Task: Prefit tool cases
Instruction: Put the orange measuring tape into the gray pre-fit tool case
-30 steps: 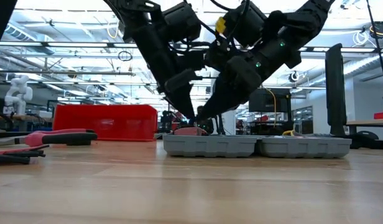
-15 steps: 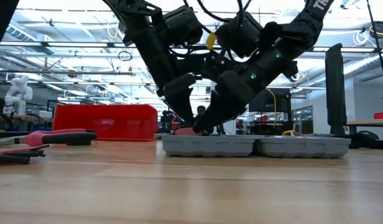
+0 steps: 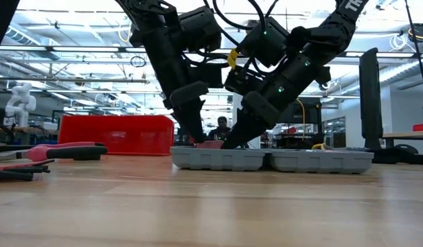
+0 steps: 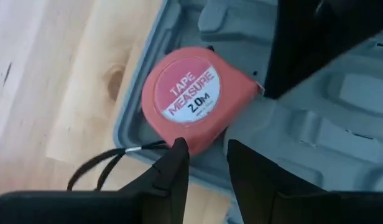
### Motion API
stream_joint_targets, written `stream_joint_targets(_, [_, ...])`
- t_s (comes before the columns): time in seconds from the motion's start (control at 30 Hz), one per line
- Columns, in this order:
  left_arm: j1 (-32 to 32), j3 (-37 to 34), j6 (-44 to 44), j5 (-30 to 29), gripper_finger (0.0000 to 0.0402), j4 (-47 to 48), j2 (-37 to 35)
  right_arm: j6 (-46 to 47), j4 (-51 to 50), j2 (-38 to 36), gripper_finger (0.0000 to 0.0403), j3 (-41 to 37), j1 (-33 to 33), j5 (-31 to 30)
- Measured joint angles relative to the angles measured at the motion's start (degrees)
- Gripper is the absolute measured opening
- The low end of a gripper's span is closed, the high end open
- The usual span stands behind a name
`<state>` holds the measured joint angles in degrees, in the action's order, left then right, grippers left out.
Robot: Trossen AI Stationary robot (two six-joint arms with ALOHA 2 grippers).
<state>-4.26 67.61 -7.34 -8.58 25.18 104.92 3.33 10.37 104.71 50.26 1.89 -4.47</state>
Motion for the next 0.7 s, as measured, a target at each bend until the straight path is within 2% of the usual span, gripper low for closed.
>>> stream_joint_targets(0.17, [0.53,0.00,-1.19,0.75,0.0116,-0.03,0.00,-1.29,-0.90,-0.20,0.0000,0.00,0.09,-4.65])
stream_joint_targets(0.4, [1.27,0.60,-1.27,0.42,0.0116,0.73,-0.02,-2.06,-2.59,-2.79,0.0000,0.00,0.20,-4.64])
stream_joint_targets(0.47, [1.30,1.79,-0.65,-1.17,0.0116,3.19,-0.53,-1.95,-3.15,-4.47,0.0000,0.00,0.10,-4.46])
stream_joint_targets(0.63, [1.07,3.87,2.79,-9.50,0.0116,7.38,-2.34,-3.18,-1.54,-7.71,0.0000,0.02,0.76,-5.90])
stream_joint_targets(0.7, [0.42,3.91,4.12,-9.59,0.0116,6.48,-2.56,-3.43,-0.72,-7.37,0.0000,0.04,1.73,-5.36])
